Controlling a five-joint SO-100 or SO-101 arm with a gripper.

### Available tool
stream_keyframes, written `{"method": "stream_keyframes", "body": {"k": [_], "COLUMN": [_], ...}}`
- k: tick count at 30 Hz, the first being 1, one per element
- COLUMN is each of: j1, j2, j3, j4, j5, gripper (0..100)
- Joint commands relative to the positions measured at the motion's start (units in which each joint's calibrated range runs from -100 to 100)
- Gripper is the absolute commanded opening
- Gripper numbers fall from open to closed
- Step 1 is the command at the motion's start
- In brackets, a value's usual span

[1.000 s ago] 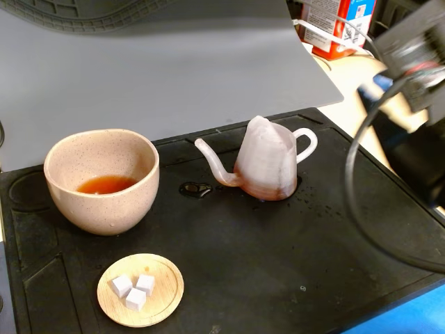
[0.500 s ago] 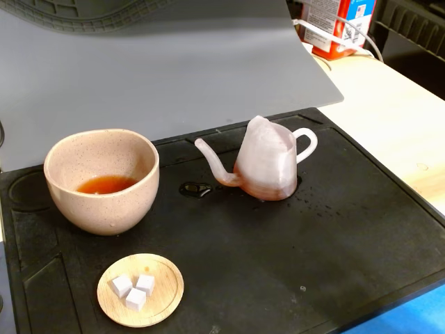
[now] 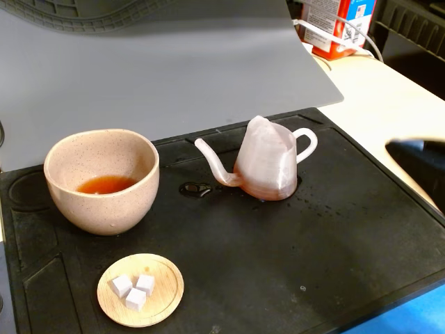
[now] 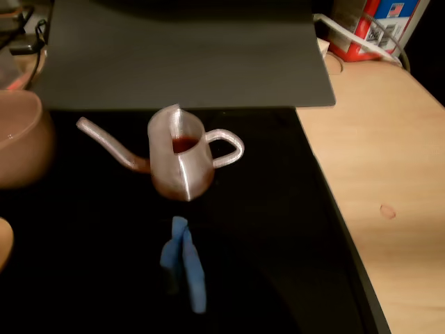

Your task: Pick up a kettle and pour liquid into a cup.

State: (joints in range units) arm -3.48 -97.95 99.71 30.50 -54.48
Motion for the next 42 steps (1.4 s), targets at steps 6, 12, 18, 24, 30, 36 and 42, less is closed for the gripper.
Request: {"method": "stream_keyframes", "body": {"k": [6,12,18,24,30,36,42], "j1": [0.32,0.17,-0.06,-0.14,-0.14,-0.06,-0.06], "j2": [0.68,0.68,0.68,0.08,0.08,0.08,0.08], "j3": [0.2,0.2,0.2,0.2,0.2,0.2,0.2], "j4": [27.3,40.44,43.82,44.16,44.16,44.16,44.25], "j5": [-0.02,-0.02,0.29,0.35,0.35,0.35,0.4], "gripper": [1,1,1,1,1,1,1]}}
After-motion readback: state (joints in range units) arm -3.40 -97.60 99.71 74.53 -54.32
